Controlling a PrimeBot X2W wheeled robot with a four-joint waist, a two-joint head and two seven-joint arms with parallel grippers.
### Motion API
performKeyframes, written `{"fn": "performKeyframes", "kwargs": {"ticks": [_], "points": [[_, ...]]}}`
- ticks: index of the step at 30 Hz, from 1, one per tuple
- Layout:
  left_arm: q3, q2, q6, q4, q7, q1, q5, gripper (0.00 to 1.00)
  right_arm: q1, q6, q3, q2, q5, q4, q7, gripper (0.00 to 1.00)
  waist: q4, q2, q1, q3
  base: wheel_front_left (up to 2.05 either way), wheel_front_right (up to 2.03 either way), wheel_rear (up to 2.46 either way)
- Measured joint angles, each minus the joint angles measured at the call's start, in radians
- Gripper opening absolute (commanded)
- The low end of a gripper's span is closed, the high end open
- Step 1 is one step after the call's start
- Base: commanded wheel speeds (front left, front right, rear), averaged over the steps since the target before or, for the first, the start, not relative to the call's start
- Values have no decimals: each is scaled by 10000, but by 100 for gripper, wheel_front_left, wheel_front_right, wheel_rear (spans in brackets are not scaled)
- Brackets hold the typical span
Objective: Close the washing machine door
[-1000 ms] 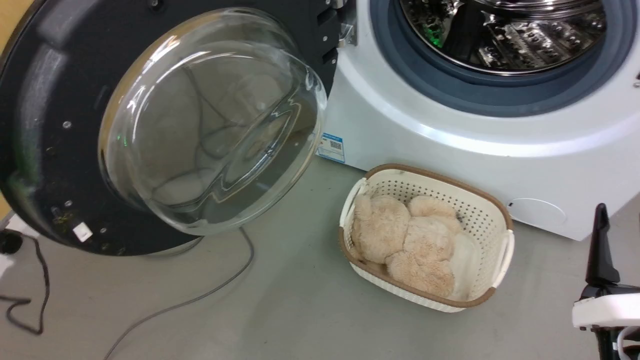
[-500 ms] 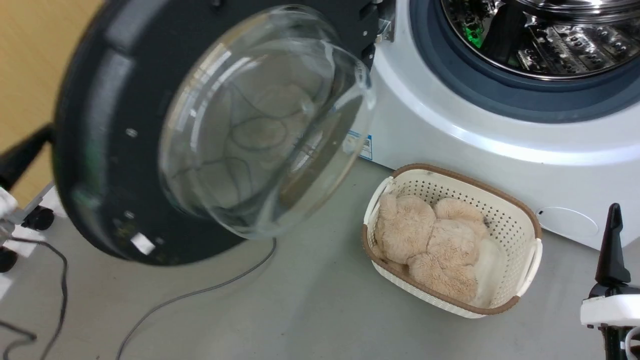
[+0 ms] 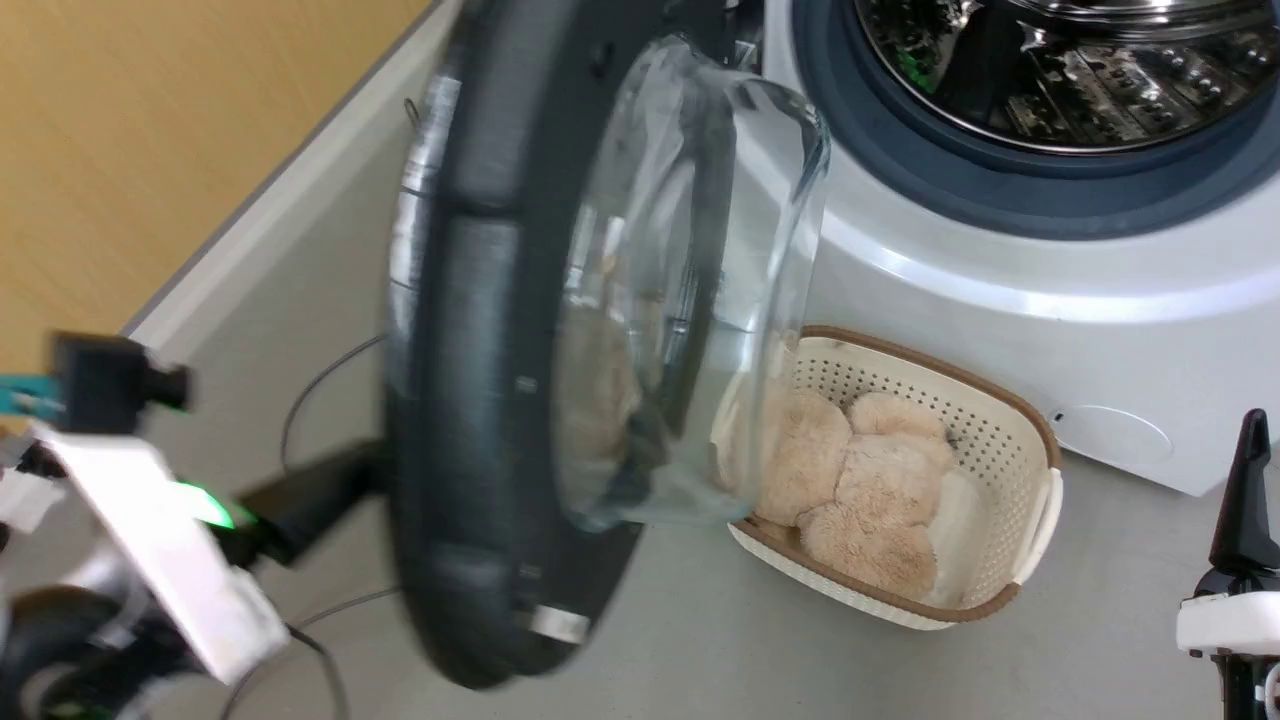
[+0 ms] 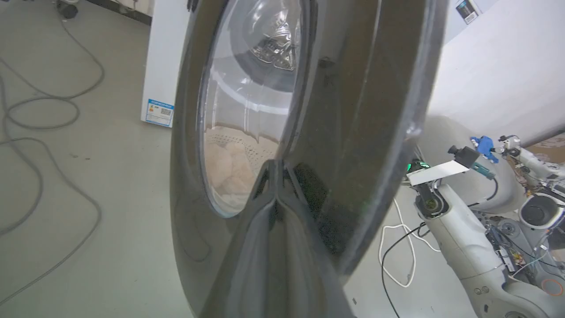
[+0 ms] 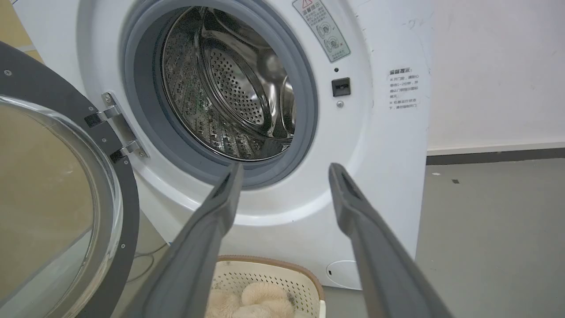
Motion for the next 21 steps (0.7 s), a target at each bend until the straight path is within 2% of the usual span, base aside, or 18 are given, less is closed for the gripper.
{"fn": "performKeyframes", "kwargs": {"ticks": [6,11,19,20,21], "points": [[-1701,-512,0,-807,-314,17,-121,0,-21,0,132,6,-59,-56,0,100,-395,0,0,30,0,0,0],[-3049,-1275,-2,-738,-746,-625,-174,0,-184,0,245,15,-100,-148,0,100,-982,0,0,41,0,0,0],[-4464,-2194,0,805,-2157,-2145,36,0,-315,0,316,17,-104,-209,0,100,-2225,0,1,203,0,0,0],[-4928,-2483,0,1457,-2727,-2711,33,0,-389,0,282,17,-61,-203,0,100,-2750,0,1,296,0,0,0],[-5035,-2594,0,1705,-2980,-2894,29,0,-400,0,311,17,-25,-199,-2,100,-2934,0,1,329,0,0,0]]}}
